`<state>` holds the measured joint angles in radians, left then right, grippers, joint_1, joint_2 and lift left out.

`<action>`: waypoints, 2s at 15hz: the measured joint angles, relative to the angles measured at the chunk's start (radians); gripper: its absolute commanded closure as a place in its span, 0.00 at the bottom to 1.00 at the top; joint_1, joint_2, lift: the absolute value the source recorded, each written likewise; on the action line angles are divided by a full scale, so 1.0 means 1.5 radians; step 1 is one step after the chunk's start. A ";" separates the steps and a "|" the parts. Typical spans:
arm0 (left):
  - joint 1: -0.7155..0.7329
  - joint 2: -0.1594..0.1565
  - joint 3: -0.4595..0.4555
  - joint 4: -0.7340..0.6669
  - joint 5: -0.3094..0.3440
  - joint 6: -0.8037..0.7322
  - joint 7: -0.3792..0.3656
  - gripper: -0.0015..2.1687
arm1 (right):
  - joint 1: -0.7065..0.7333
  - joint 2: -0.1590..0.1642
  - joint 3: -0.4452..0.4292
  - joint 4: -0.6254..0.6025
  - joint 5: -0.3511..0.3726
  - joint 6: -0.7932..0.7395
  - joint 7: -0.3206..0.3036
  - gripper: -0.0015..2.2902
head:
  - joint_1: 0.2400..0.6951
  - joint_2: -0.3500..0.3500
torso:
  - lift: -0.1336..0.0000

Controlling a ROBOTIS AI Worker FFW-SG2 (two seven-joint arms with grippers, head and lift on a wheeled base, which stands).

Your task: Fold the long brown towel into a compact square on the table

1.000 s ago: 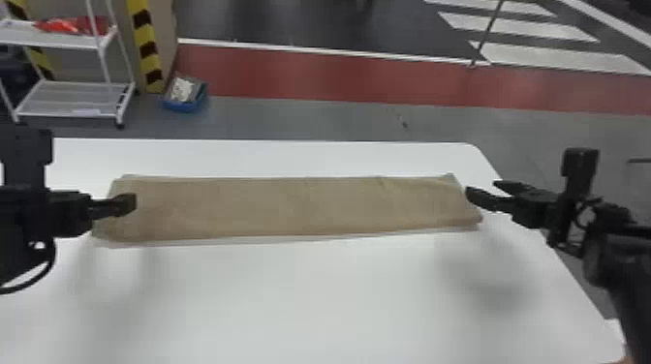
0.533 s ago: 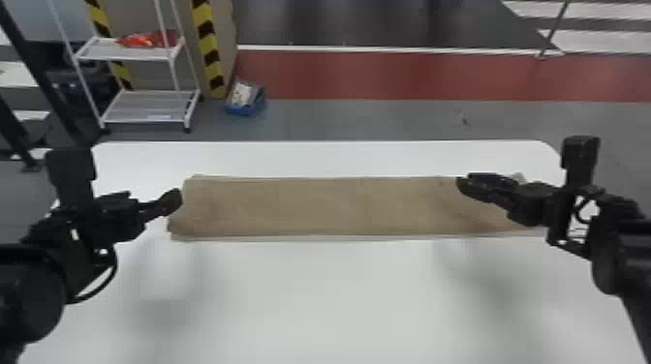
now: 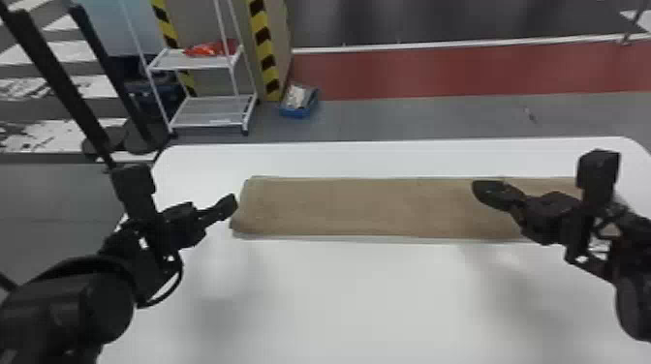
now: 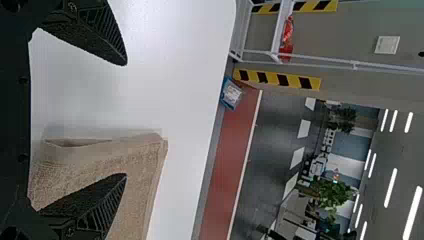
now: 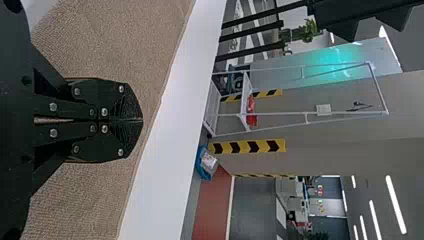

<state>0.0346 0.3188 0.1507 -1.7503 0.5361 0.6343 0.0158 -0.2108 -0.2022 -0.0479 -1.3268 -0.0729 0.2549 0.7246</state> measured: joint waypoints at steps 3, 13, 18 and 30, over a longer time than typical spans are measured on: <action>-0.035 0.002 -0.023 0.036 -0.007 0.004 -0.010 0.06 | -0.011 0.003 0.015 0.039 0.008 -0.033 -0.007 0.91 | 1.00 0.68 | 0.04; -0.132 0.012 -0.094 0.119 -0.099 0.092 -0.050 0.14 | -0.006 0.003 0.008 0.060 0.017 -0.049 -0.007 0.91 | 1.00 0.64 | 0.04; -0.147 0.013 -0.102 0.140 -0.109 0.102 -0.054 0.25 | -0.012 0.002 0.008 0.077 0.019 -0.060 -0.005 0.91 | 1.00 0.64 | 0.04; -0.173 0.009 -0.080 0.066 -0.009 0.287 -0.083 0.74 | -0.017 0.002 0.006 0.093 0.019 -0.060 -0.003 0.91 | 1.00 0.57 | 0.04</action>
<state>-0.2251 0.3318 0.0301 -1.6515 0.5224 1.0643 -0.1085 -0.2361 -0.1996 -0.0383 -1.1876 -0.0449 0.1649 0.7194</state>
